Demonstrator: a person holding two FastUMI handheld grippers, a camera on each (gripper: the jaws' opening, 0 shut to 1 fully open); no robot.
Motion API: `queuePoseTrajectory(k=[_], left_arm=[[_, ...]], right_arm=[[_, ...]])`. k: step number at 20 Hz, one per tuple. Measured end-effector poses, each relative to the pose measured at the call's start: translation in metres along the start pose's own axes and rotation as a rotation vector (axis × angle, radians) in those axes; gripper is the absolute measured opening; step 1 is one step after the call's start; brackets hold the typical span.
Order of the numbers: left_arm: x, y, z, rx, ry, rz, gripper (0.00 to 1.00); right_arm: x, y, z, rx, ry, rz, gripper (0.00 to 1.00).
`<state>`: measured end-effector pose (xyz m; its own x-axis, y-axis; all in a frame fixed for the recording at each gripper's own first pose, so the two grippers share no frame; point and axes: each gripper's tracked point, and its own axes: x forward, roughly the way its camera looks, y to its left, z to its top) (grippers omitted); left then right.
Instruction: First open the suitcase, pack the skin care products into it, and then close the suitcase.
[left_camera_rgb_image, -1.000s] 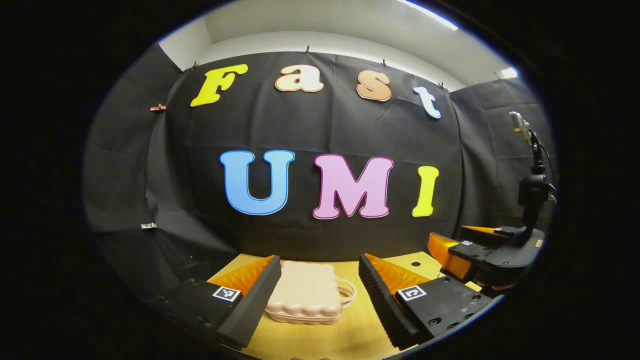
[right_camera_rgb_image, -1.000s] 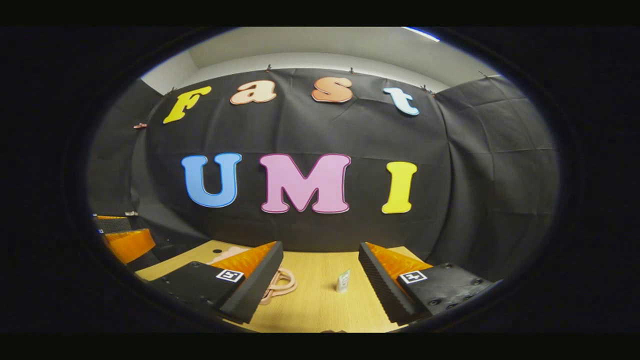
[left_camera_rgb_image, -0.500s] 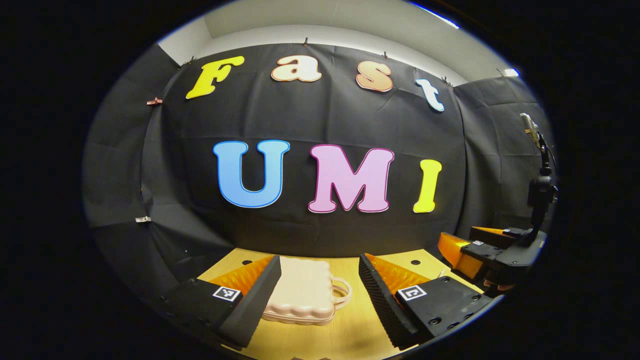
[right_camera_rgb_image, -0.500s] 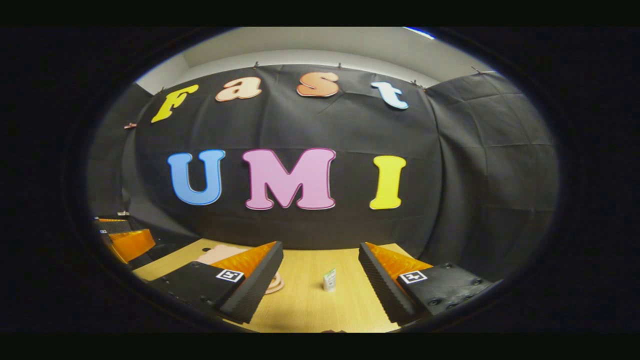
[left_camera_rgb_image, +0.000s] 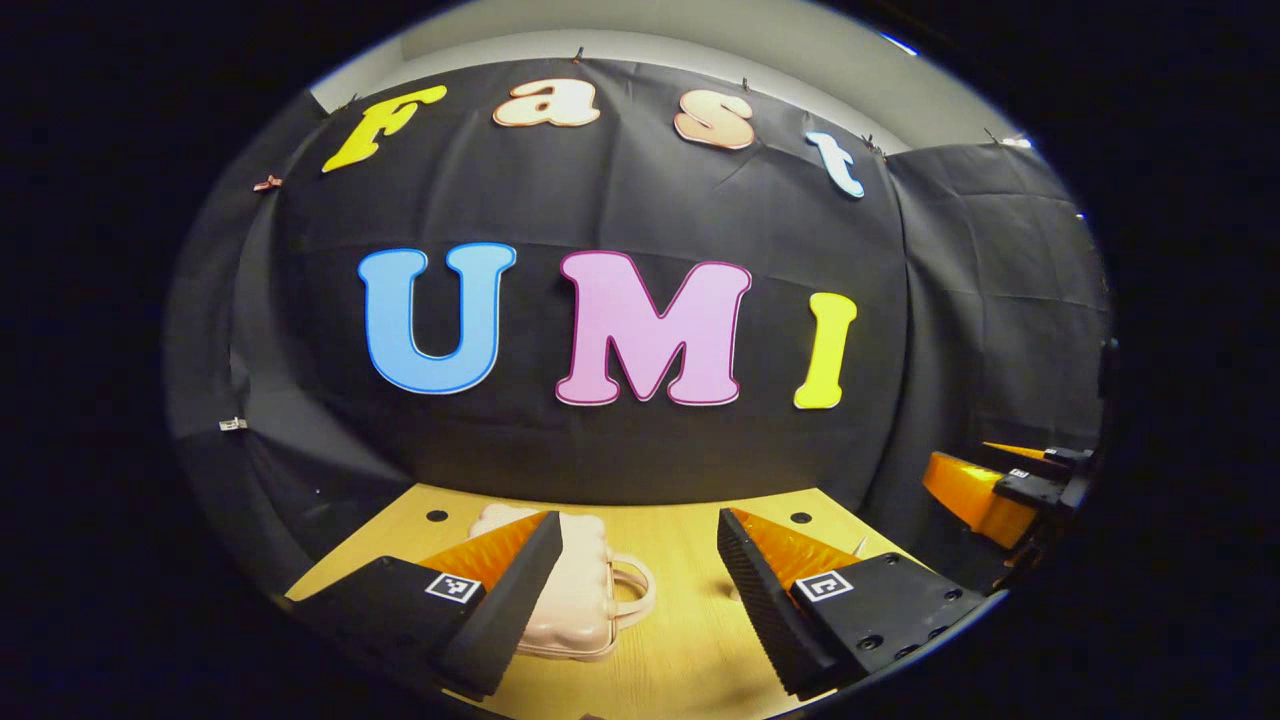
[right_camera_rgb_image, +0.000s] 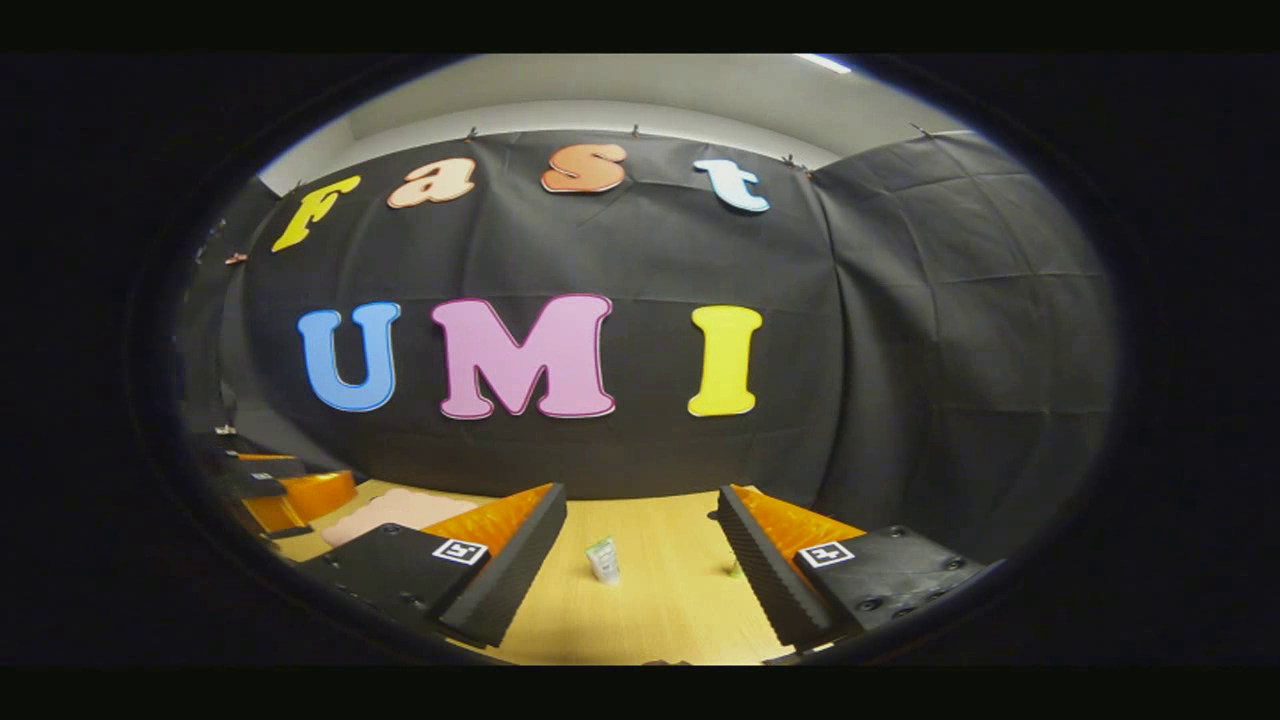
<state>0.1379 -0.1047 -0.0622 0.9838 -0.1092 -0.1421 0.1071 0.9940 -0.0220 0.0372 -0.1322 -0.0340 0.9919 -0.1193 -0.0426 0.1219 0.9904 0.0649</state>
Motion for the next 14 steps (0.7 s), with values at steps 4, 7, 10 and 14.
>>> queuePoseTrajectory(k=[4,7,10,14], left_arm=[[0.076,-0.016,-0.048,-0.009,0.119,0.004,0.98],[0.128,-0.029,-0.09,0.017,0.2,-0.005,0.98],[0.174,-0.025,-0.137,0.025,0.311,0.019,0.99],[0.214,-0.018,-0.199,0.005,0.468,0.051,0.96]], right_arm=[[0.018,-0.027,-0.02,-0.031,0.03,0.02,0.96],[0.04,-0.039,-0.041,-0.02,0.076,0.045,0.96],[0.062,-0.037,-0.063,0.032,0.127,0.065,0.97],[0.083,-0.042,-0.095,-0.013,0.172,0.108,0.97]])
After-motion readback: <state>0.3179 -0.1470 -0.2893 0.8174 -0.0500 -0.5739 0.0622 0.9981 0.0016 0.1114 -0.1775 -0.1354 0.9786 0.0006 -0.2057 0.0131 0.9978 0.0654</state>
